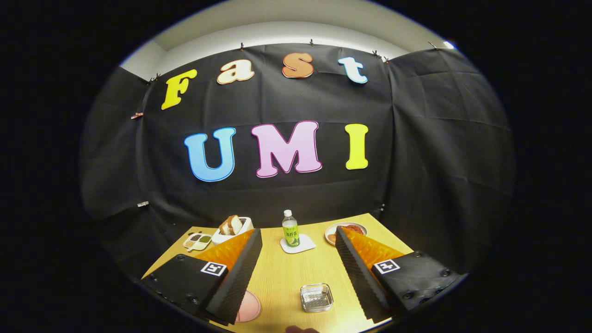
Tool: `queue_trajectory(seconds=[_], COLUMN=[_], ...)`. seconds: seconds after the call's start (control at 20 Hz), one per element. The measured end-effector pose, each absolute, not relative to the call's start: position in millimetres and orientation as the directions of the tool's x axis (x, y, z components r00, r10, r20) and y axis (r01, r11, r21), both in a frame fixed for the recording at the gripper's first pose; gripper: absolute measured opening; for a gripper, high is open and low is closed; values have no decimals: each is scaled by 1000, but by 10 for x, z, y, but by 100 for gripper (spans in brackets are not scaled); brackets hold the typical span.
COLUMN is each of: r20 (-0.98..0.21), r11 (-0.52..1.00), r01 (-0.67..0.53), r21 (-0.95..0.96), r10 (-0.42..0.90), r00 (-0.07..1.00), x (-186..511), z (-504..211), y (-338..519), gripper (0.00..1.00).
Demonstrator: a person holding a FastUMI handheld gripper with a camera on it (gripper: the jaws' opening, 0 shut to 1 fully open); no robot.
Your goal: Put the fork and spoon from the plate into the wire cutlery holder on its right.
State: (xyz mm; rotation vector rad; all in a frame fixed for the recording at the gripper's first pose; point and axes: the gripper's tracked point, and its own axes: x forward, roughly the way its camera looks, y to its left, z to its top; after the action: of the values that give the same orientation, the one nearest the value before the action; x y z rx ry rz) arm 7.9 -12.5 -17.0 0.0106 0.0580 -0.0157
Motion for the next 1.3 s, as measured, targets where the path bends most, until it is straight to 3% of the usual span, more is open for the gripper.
queue_trajectory(seconds=[0.85, 1.3], r20=[-194, -516], r11=[997, 960], r01=[-70, -270], r21=[-35, -70], r10=[62, 197], r00=[979, 834], x=[322, 379], z=[-608, -1891], y=[270, 1031], gripper=[99, 100])
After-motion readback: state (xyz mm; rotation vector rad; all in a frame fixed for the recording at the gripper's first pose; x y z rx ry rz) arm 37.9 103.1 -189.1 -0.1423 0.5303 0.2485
